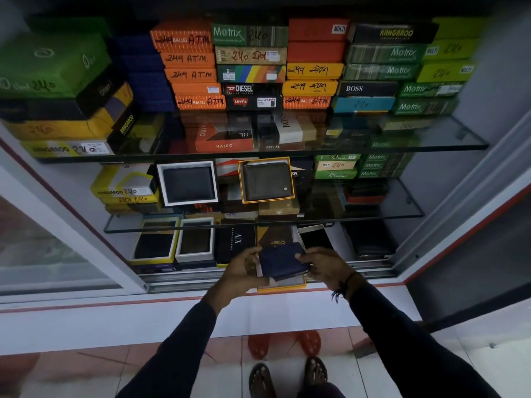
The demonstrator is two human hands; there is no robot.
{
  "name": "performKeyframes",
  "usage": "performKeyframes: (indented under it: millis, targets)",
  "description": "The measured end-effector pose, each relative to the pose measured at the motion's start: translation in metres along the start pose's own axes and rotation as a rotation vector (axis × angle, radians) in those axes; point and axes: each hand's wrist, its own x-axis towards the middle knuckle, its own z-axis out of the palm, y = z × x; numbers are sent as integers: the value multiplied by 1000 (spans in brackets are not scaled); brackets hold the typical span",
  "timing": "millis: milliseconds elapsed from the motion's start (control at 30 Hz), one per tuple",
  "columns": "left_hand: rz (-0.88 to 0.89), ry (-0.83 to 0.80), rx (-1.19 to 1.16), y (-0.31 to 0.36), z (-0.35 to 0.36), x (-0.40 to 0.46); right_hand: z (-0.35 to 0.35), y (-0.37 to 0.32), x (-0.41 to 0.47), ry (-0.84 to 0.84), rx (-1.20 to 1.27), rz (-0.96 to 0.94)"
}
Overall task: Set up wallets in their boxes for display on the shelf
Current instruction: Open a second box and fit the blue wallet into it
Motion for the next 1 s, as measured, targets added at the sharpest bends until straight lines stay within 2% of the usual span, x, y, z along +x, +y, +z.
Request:
performKeyframes:
  millis: [100, 433, 733, 833, 900, 1000]
  targets:
    - [42, -20, -47, 9, -3, -7, -8, -1, -4, -77, 38, 27]
    - [142, 64, -135, 13, -4, -20, -1, 1, -12, -86, 159, 46]
    - [110, -31, -161, 19, -19, -17, 2, 8, -20, -169, 211, 58]
    - [74, -113, -388, 17, -22, -20, -2, 11, -20, -216, 360, 43]
    - [8, -179, -571, 15, -14, -21, 0, 12, -20, -317, 450, 39]
    - [-1, -244, -678, 13, -2, -21, 12, 13, -20, -474, 483, 33]
